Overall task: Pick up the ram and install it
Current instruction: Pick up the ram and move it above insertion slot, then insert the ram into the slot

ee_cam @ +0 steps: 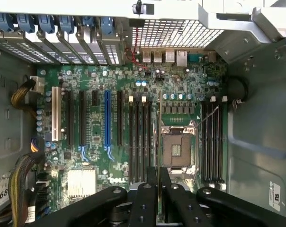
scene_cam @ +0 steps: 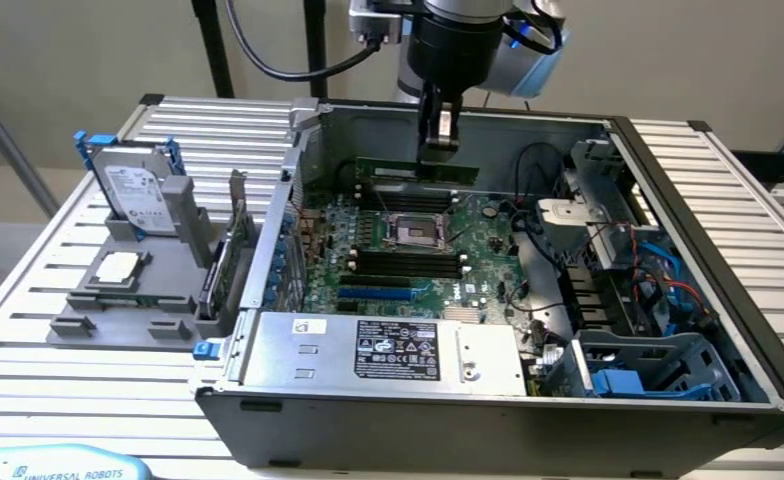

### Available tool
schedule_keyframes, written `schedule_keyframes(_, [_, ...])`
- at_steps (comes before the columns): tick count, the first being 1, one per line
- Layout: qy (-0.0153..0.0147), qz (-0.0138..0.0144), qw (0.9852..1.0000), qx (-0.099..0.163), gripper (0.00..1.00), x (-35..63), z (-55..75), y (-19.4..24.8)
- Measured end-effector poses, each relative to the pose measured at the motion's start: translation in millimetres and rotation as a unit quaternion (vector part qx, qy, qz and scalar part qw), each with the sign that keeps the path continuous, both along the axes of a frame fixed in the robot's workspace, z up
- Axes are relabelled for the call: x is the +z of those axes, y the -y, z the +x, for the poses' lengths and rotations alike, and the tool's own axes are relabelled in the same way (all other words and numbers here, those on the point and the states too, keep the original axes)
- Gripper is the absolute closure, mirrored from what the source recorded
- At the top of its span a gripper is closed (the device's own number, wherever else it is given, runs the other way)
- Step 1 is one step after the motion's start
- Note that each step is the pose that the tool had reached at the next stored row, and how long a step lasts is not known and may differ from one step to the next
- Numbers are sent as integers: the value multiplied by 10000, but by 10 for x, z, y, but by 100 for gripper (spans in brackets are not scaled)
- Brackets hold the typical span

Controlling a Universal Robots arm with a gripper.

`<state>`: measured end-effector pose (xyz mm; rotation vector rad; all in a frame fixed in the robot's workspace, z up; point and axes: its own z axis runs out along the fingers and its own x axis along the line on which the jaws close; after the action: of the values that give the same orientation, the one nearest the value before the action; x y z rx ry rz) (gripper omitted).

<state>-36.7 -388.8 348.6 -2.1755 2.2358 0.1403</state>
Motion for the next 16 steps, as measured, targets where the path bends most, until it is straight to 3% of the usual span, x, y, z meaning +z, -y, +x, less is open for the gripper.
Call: schedule_keyframes(16, [0, -2, 10000, 0, 86, -8, 1, 0])
